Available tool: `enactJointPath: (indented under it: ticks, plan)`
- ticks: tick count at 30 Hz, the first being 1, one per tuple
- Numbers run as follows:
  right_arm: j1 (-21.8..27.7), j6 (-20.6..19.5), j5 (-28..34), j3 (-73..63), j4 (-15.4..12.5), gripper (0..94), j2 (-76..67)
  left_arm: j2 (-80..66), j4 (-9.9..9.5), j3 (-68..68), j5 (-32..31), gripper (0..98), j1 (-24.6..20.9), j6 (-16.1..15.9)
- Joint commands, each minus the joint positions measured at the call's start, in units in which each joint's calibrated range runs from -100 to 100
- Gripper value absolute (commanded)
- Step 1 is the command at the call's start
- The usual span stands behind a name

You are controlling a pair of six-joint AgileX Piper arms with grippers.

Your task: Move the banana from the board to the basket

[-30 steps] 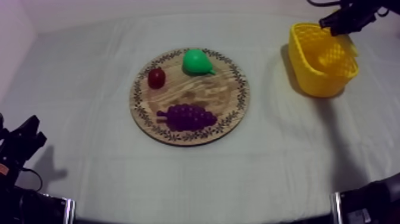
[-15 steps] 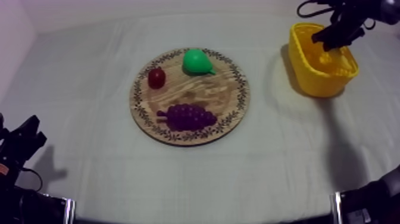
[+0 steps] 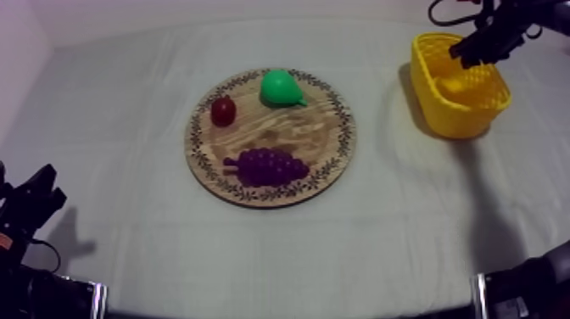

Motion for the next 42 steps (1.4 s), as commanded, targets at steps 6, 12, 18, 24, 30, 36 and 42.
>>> enactJointPath:
  ticks: [6, 12, 18, 24, 30, 36, 42]
  plan:
    - [0.9, 2.4, -3.8, 7.2, -2.7, 3.0, -18.4, 0.0, 0.0, 0.0, 0.0, 0.0, 0.0, 0.0]
    - [1.3, 5.5, -9.0, 20.7, -6.8, 0.9, -38.1, 0.0, 0.0, 0.0, 0.0, 0.0, 0.0, 0.0]
    - [1.5, 8.4, -13.2, 35.9, -11.5, 0.6, -57.0, 0.0, 0.0, 0.0, 0.0, 0.0, 0.0, 0.0]
    - [2.8, 12.5, -17.3, 51.4, -16.7, 0.5, -74.0, 0.0, 0.0, 0.0, 0.0, 0.0, 0.0, 0.0]
    - [3.7, 12.2, -20.4, 64.1, -18.4, 0.5, -86.5, 0.0, 0.0, 0.0, 0.0, 0.0, 0.0, 0.0]
    - [4.8, 7.7, -24.3, 75.3, -16.6, 0.5, -95.1, 0.0, 0.0, 0.0, 0.0, 0.0, 0.0, 0.0]
    - [5.1, 2.0, -22.7, 79.7, -13.3, 0.4, -101.4, 0.0, 0.0, 0.0, 0.0, 0.0, 0.0, 0.0]
